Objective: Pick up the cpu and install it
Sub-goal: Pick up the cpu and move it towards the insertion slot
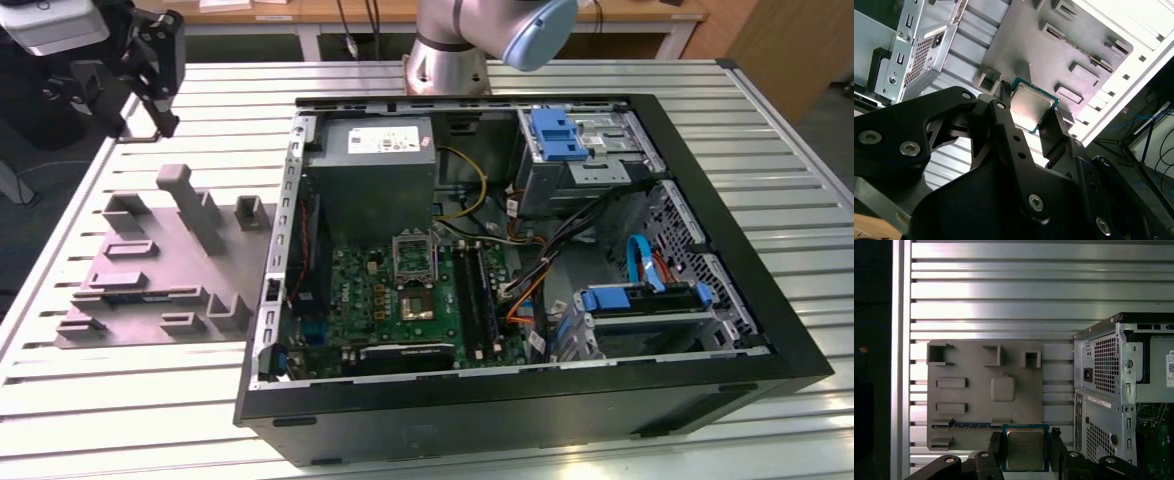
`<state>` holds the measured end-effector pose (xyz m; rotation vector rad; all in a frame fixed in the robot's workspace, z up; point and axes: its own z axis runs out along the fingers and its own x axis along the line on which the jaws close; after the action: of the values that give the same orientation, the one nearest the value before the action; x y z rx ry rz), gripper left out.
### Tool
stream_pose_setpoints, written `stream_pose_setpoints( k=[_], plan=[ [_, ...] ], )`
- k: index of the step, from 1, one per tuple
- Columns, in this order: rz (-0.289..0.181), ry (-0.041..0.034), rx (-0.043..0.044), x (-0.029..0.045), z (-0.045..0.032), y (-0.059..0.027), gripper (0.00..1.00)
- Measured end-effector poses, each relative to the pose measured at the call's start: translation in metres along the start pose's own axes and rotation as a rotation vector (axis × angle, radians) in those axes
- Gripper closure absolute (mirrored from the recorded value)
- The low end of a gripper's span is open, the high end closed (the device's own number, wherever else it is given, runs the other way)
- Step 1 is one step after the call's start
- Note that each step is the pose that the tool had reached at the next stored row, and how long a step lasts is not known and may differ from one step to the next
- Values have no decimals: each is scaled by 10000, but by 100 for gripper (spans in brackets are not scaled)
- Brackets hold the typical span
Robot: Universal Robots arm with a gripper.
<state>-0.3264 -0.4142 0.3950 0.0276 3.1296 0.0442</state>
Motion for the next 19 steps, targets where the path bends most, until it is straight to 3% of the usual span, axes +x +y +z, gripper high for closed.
stream_pose_setpoints(
  k=[19],
  plan=[
    [0, 1, 1, -103, 1, 2, 53]
  ],
)
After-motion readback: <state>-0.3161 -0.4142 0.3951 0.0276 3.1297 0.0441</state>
